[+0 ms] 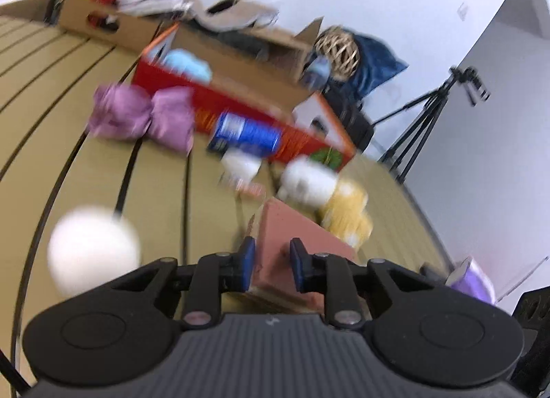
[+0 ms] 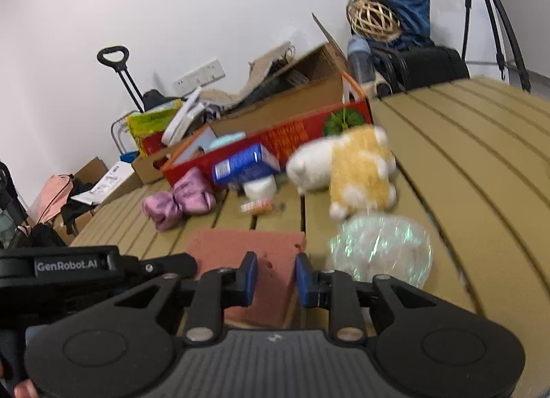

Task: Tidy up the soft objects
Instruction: 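Lift the pink sponge with both grippers and carry it over the box, then lower the pink sponge into the box and open both grippers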

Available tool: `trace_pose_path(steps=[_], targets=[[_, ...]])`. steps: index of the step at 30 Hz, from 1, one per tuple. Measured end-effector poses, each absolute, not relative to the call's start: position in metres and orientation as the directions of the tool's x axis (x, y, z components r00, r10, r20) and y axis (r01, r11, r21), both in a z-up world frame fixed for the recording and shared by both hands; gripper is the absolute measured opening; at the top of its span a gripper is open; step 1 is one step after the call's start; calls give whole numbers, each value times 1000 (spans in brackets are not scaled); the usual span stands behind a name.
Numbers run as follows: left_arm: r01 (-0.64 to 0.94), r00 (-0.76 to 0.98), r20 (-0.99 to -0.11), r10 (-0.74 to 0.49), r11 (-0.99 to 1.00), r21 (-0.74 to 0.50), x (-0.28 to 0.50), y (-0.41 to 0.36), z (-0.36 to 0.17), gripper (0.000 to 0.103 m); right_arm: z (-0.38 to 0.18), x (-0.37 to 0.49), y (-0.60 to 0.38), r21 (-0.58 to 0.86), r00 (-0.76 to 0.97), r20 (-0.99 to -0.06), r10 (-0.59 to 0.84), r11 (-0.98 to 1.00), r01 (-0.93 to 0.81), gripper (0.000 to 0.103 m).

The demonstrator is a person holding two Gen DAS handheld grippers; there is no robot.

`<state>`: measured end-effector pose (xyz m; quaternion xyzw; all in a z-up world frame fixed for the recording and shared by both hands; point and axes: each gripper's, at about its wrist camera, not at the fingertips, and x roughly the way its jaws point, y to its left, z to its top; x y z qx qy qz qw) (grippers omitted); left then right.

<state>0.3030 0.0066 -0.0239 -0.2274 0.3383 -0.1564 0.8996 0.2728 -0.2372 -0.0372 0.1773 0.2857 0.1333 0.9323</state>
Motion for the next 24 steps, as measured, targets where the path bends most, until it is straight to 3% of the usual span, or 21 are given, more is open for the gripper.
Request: trace_pose_path(steps=[5, 10, 18, 24], targets=[[176, 756, -462, -464, 824, -539, 380, 2, 17, 22, 13, 343, -241, 371, 845, -428, 322, 915, -161, 23], [193, 724, -463, -511, 795, -575, 500, -8, 41, 22, 44, 454, -255, 350, 860, -409, 306, 923, -162, 23], [141, 672, -579, -461, 848, -512, 650, -36, 3, 22, 22, 622, -263, 311, 791, -562, 240, 948, -67, 23], [65, 587, -691, -422, 875, -480, 696, -47, -35, 23, -11, 683, -251, 214, 704, -686, 184, 976, -47, 24]])
